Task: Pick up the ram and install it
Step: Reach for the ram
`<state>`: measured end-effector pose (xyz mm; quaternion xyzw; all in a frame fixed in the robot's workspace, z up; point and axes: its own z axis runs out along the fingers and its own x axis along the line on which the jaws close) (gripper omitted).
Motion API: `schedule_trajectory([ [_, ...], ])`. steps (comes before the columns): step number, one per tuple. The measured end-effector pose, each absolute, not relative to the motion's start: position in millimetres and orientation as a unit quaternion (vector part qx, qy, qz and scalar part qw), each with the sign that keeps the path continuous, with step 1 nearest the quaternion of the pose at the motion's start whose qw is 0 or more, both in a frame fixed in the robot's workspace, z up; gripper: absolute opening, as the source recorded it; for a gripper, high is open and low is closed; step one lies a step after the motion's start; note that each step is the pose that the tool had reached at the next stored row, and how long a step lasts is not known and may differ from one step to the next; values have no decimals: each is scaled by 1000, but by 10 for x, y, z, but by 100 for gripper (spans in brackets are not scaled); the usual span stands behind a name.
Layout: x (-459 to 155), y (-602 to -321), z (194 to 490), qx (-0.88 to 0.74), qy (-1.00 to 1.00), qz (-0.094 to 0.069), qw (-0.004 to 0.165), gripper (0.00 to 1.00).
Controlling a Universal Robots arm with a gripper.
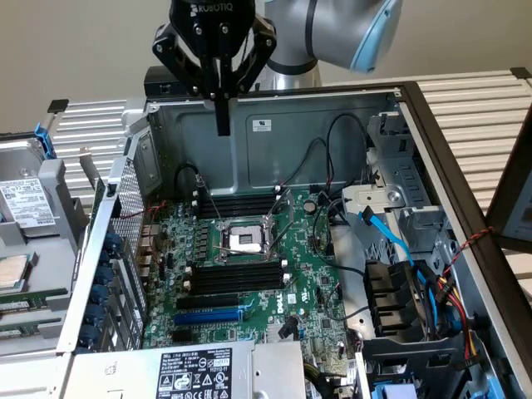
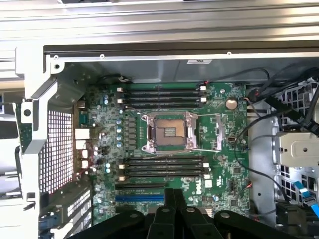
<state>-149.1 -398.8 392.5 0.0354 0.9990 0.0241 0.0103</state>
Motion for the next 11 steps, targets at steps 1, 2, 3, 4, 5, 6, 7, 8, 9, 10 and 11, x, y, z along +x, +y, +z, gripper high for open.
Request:
schedule_trajectory([
  [1,-1537,-3988,3925,35,999,24,10,11],
  [2,-1580,-3988,3925,35,999,24,10,11],
  [3,-1626,-3988,3925,35,999,24,10,11],
  [4,-1671,-3988,3925,35,999,24,10,11],
  [5,-1719,-3988,3925,35,999,24,10,11],
  [6,-1764,-3988,3925,35,999,24,10,11],
  [7,-1809,-3988,3925,35,999,24,10,11],
  [8,-1852,-3988,3925,35,999,24,10,11],
  [9,-1899,-3988,3925,35,999,24,10,11],
  [10,-1944,-3989,3925,35,999,24,10,11],
  [11,-1989,-3989,3925,35,999,24,10,11],
])
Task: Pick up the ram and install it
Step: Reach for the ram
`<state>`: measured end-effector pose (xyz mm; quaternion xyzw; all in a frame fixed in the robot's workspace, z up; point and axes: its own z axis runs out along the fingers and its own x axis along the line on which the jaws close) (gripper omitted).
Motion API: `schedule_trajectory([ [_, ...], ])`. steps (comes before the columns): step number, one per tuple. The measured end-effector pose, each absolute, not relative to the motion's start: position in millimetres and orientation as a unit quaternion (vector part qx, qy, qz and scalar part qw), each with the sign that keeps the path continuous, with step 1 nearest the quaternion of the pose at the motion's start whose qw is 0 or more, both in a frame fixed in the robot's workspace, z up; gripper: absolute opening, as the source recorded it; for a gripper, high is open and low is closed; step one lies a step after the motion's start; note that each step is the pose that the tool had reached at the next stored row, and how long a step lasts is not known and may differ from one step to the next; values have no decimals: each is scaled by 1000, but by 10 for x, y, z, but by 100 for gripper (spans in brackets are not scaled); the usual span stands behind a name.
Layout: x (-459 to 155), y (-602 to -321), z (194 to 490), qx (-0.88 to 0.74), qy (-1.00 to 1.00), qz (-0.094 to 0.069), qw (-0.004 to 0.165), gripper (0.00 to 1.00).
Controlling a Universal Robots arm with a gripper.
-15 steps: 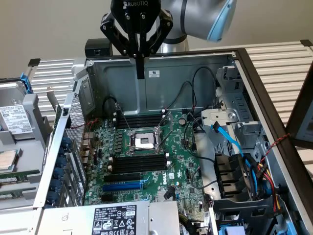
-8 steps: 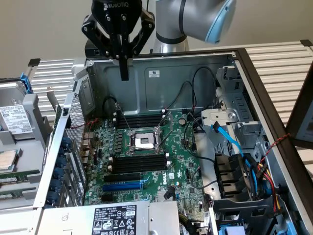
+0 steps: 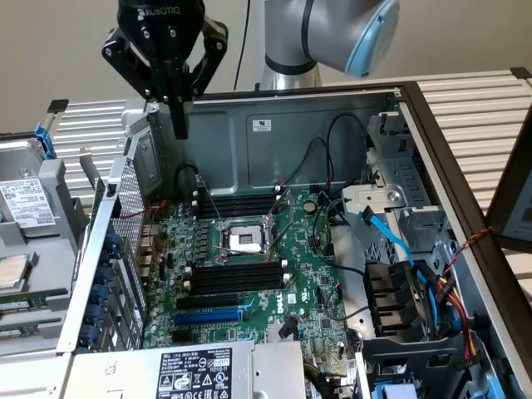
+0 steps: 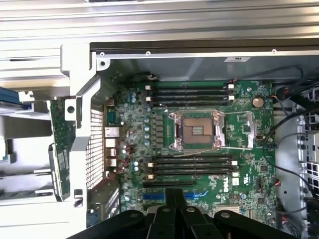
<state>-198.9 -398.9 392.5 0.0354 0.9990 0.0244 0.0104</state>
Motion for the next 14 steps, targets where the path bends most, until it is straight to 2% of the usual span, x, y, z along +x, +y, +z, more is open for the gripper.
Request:
schedule_trajectory([
  [14,-2629,-4007,3925,35,999,27,10,11],
])
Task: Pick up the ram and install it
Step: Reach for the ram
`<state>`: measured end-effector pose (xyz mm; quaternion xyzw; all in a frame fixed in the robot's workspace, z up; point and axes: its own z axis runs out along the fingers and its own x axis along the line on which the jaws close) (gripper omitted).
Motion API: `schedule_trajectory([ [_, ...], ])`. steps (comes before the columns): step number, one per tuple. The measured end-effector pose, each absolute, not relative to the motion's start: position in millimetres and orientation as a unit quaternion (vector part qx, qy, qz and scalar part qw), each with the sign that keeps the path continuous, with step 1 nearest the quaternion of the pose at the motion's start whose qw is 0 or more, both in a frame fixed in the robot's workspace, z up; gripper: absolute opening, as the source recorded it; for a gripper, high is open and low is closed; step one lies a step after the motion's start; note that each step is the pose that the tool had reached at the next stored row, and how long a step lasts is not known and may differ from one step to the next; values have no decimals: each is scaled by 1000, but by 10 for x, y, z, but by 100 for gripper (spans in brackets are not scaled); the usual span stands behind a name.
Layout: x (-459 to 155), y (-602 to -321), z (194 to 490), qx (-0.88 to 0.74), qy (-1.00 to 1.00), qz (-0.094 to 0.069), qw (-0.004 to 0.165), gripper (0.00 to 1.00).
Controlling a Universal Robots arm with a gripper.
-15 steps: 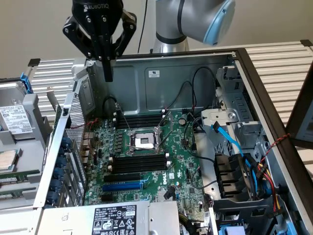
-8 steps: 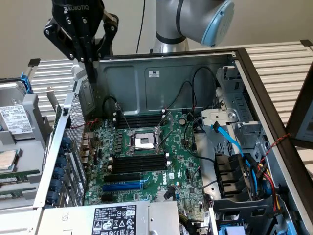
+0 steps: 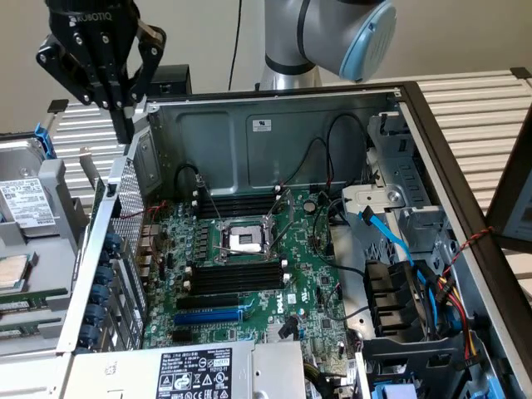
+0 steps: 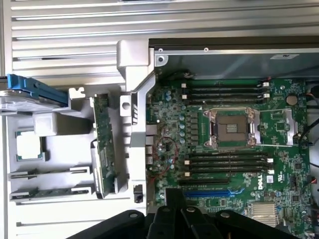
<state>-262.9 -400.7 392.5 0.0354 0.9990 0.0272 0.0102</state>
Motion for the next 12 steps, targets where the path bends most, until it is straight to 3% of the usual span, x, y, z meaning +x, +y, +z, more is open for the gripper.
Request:
schedule_trajectory([
  [12,-3174,-4026,3921,36,999,37,10,11],
])
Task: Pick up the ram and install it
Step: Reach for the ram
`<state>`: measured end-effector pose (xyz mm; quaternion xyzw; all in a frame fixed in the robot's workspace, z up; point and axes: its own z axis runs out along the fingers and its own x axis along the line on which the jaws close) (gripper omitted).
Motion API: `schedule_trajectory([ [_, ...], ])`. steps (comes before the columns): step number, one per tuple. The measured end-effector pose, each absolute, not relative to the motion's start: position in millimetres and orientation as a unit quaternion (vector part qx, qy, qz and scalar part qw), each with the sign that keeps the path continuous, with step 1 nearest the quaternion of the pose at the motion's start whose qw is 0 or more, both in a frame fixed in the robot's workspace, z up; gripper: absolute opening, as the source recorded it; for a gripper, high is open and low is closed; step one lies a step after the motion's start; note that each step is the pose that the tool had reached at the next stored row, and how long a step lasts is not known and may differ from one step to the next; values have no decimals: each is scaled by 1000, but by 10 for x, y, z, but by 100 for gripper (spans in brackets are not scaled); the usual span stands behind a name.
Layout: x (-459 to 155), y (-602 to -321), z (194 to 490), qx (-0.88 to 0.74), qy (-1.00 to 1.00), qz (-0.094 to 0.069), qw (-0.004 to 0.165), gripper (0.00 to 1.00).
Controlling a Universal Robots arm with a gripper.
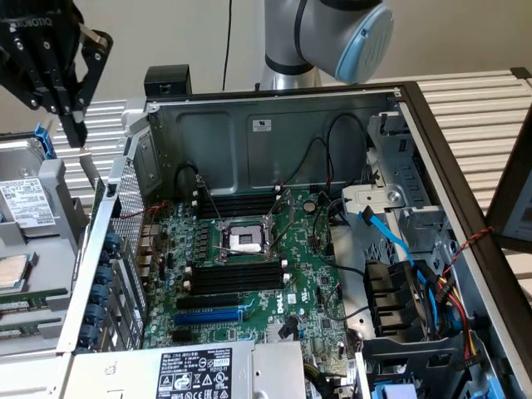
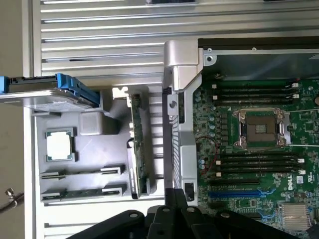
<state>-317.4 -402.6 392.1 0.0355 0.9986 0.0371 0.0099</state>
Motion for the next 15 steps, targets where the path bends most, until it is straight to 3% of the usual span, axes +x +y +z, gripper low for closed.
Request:
schedule_trajectory([
  [15,-3859,-4026,3847,36,999,38,2,11],
])
